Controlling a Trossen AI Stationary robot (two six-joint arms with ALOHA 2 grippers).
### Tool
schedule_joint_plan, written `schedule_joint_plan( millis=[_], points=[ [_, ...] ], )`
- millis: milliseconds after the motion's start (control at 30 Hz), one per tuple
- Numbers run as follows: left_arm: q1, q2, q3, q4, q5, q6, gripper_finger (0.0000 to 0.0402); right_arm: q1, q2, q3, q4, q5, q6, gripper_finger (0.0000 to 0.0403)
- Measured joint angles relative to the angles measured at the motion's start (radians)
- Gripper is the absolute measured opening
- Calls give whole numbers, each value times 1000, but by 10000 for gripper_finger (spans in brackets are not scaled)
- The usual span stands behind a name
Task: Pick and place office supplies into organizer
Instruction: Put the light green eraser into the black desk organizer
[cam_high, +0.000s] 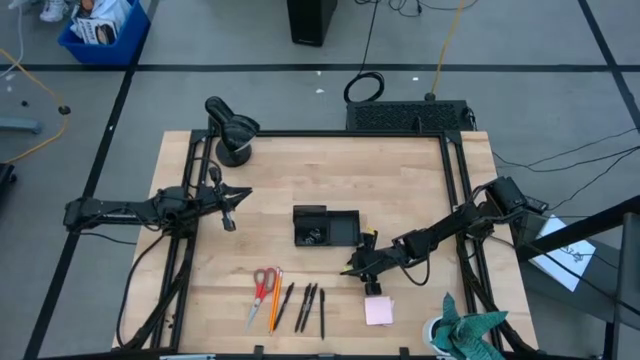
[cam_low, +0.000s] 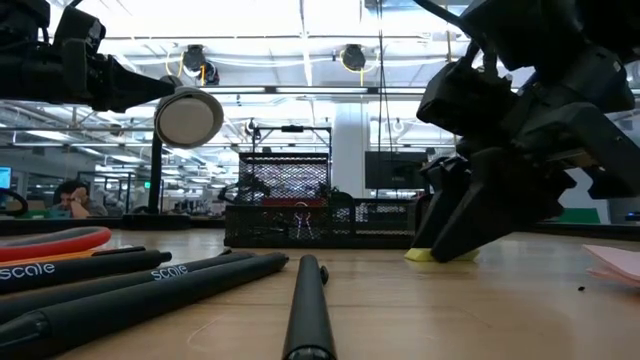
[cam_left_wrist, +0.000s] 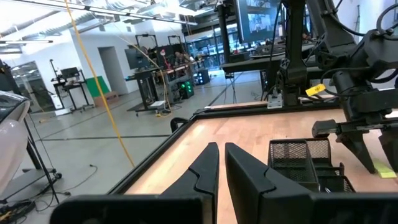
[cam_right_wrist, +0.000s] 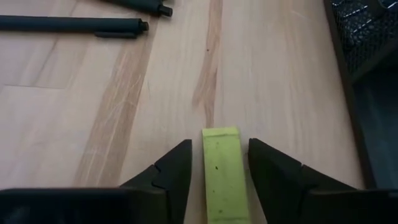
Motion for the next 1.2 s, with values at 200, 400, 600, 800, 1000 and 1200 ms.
schedule_joint_plan(
  millis=[200,400,600,800,1000,1200],
  points=[
    [0,0,0,0,0,0,35,0,3,-2,58,-11,-7,83],
    [0,0,0,0,0,-1,35,0,3,3,73,-14,-16,51],
    [0,0,0,0,0,-1,35,4,-8,61,41,-42,-57,65],
    [0,0,0,0,0,-1,35,10,-25,148,-28,-30,-116,62],
    [0,0,0,0,0,-1,35,10,-31,219,-32,-19,-173,63],
    [0,0,0,0,0,-1,35,-3,-32,297,-29,-16,-286,65]
  ],
)
